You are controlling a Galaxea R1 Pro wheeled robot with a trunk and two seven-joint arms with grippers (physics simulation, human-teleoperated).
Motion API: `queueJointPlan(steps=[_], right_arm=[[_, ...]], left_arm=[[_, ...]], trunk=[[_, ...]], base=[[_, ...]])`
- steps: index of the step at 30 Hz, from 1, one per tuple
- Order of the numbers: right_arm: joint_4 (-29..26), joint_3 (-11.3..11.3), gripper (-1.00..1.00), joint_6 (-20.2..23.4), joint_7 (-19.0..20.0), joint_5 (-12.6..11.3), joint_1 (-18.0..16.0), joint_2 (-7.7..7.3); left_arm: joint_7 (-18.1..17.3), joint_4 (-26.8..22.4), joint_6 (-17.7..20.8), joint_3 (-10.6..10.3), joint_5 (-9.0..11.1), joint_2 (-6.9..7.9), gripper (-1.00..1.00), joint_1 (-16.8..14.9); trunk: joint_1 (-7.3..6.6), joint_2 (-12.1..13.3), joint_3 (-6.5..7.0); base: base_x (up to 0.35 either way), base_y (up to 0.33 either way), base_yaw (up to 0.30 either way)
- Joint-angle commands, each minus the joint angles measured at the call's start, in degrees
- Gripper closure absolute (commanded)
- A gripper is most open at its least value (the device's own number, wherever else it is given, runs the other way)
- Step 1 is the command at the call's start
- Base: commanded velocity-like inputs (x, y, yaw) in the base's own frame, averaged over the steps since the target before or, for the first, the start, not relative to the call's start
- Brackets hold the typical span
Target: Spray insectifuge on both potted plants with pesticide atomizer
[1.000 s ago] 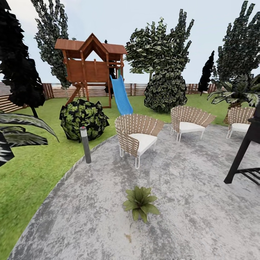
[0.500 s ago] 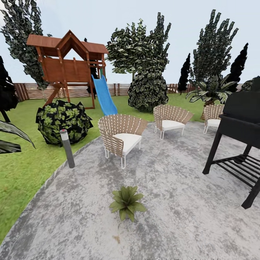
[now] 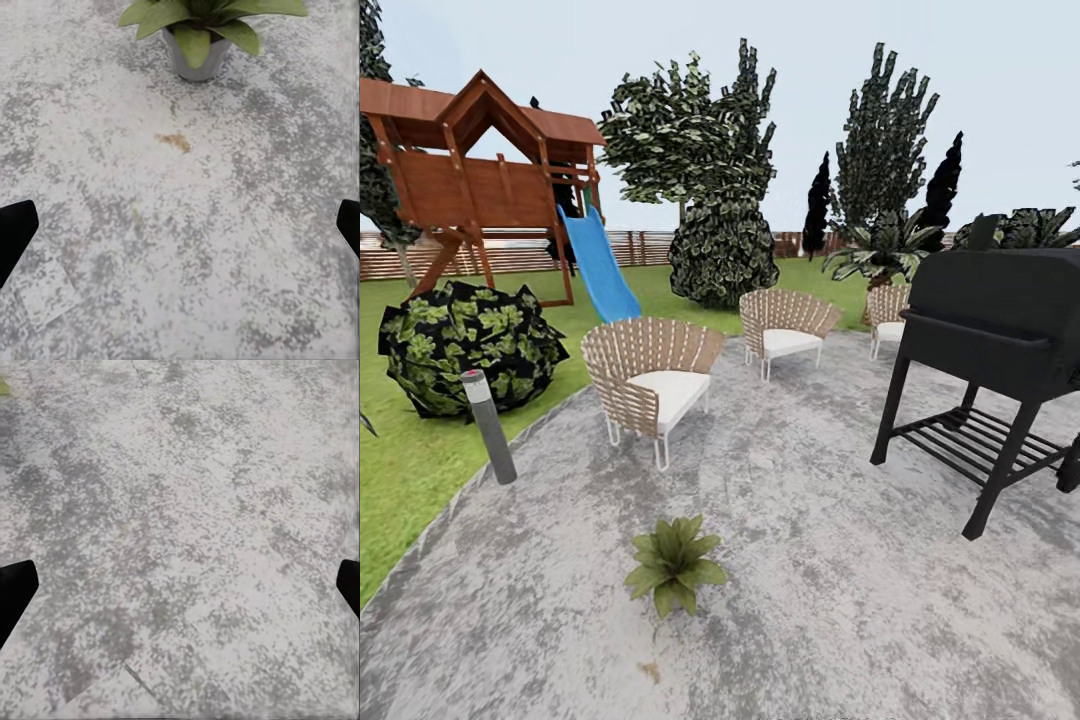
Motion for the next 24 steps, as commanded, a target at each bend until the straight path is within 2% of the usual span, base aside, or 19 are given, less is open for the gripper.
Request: queueJointPlan(steps=[1, 24], right_arm=[[0.05, -0.07, -1.0, -0.19, 0.01, 0.02, -0.04, 0.01], [0.14, -0.07, -1.0, -0.2, -0.14, 0.02, -0.04, 0.03]], left_arm=[[-0.03, 0.02, -0.17, -0.03, -0.03, 0.01, -1.0, -0.02], [-0.12, 0.02, -0.17, -0.03, -0.03, 0.01, -1.0, -0.02]], trunk=[[0.0, -0.03, -0.06], [0.0, -0.03, -0.06]], base=[[0.0, 0.0, -0.3], [0.0, 0.0, -0.3]])
